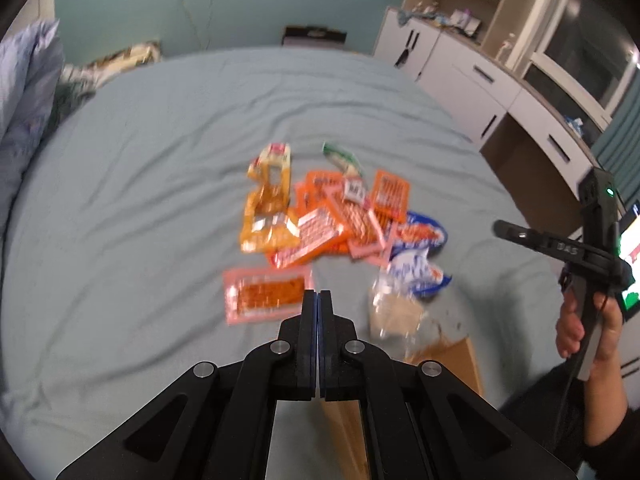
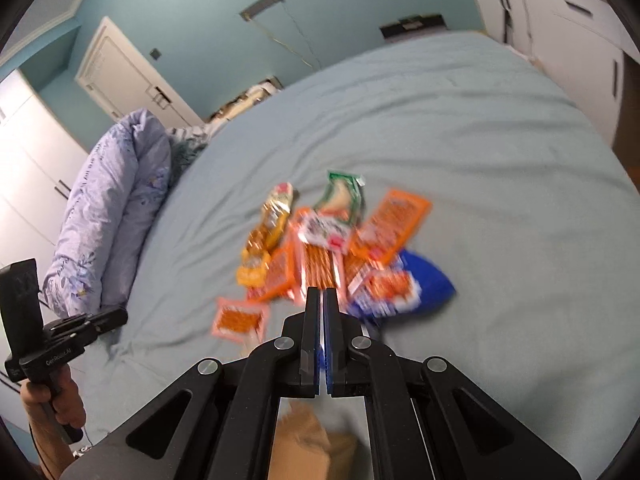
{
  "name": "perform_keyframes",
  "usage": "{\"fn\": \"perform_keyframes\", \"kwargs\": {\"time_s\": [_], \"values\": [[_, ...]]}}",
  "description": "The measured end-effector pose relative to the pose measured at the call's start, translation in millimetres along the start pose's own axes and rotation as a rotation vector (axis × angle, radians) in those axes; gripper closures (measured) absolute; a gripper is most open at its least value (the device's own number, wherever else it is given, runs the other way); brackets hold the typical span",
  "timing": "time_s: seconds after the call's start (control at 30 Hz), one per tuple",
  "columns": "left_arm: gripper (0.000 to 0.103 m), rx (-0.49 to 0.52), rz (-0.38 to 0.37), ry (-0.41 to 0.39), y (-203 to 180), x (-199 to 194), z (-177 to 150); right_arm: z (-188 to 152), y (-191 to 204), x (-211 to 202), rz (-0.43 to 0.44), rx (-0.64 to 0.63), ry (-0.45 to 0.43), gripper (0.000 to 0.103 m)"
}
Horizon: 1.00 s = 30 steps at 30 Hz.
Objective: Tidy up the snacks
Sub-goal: 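Grasp the pink sausage-stick pack with the left tool while right holds the bag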
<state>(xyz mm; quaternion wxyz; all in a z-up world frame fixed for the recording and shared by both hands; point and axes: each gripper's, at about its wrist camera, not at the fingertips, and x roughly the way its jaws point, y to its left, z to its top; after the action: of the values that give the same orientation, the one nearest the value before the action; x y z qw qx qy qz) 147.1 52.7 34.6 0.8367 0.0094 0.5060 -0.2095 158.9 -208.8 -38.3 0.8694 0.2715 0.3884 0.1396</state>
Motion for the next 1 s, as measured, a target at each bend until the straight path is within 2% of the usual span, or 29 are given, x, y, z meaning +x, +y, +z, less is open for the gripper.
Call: {"fn": "perform_keyframes", "kwargs": {"time_s": [0.03, 0.1, 0.13, 0.17, 0.2, 0.23, 0.27, 0.3, 0.33, 0.37, 0.4, 0.47, 0.57, 0.73, 0.8, 0.83, 0.93, 0.97, 1.0], "values": [[0.099, -0.012, 0.000, 0.014, 3, 4, -3, -4, -4, -4, 0.004, 0.030, -0.005, 0.103], [0.067, -0.057, 0.020, 0.042, 14, 16, -10, -13, -19, -9, -0.027, 0.118, -0.015, 0.103], [0.028, -0.077, 0.027, 0.057, 19, 22, -12, -15, -25, -8, -0.054, 0.157, 0.001, 0.102], [0.014, -0.100, 0.049, 0.069, 25, 32, -13, -18, -32, -4, -0.068, 0.201, 0.021, 0.100], [0.007, -0.111, 0.069, 0.068, 29, 37, -14, -19, -37, -1, -0.056, 0.234, 0.031, 0.098], [0.006, -0.119, 0.084, 0.074, 32, 42, -14, -20, -42, 3, -0.039, 0.271, 0.037, 0.095], [0.006, -0.130, 0.089, 0.096, 36, 51, -14, -19, -44, 7, -0.041, 0.295, 0.042, 0.086], [0.006, -0.140, 0.089, 0.127, 40, 62, -14, -18, -45, 12, -0.056, 0.302, 0.051, 0.067], [0.006, -0.146, 0.092, 0.146, 43, 71, -14, -16, -43, 16, -0.062, 0.302, 0.059, 0.056], [0.006, -0.147, 0.101, 0.160, 45, 80, -14, -15, -42, 22, -0.060, 0.303, 0.065, 0.041], [0.006, -0.135, 0.116, 0.179, 46, 92, -14, -14, -41, 25, -0.064, 0.306, 0.071, 0.035], [0.006, -0.109, 0.150, 0.208, 46, 111, -13, -13, -40, 38, -0.099, 0.305, 0.108, 0.033], [0.006, -0.069, 0.184, 0.232, 47, 138, -3, -9, -34, 62, -0.107, 0.269, 0.178, 0.033], [0.006, -0.086, 0.162, 0.283, 52, 170, 5, 6, -30, 99, -0.105, 0.228, 0.227, 0.033], [0.004, -0.064, 0.177, 0.308, 50, 186, 6, 12, -30, 115, -0.109, 0.209, 0.245, 0.033], [0.000, -0.036, 0.202, 0.313, 46, 192, 7, 15, -30, 123, -0.119, 0.192, 0.260, 0.033], [0.000, -0.012, 0.235, 0.295, 41, 200, 13, 17, -33, 150, -0.163, 0.143, 0.329, 0.033], [0.000, -0.024, 0.224, 0.298, 42, 202, 15, 18, -34, 156, -0.171, 0.131, 0.337, 0.032], [0.000, -0.031, 0.221, 0.304, 43, 203, 15, 19, -33, 158, -0.168, 0.121, 0.339, 0.025]]}}
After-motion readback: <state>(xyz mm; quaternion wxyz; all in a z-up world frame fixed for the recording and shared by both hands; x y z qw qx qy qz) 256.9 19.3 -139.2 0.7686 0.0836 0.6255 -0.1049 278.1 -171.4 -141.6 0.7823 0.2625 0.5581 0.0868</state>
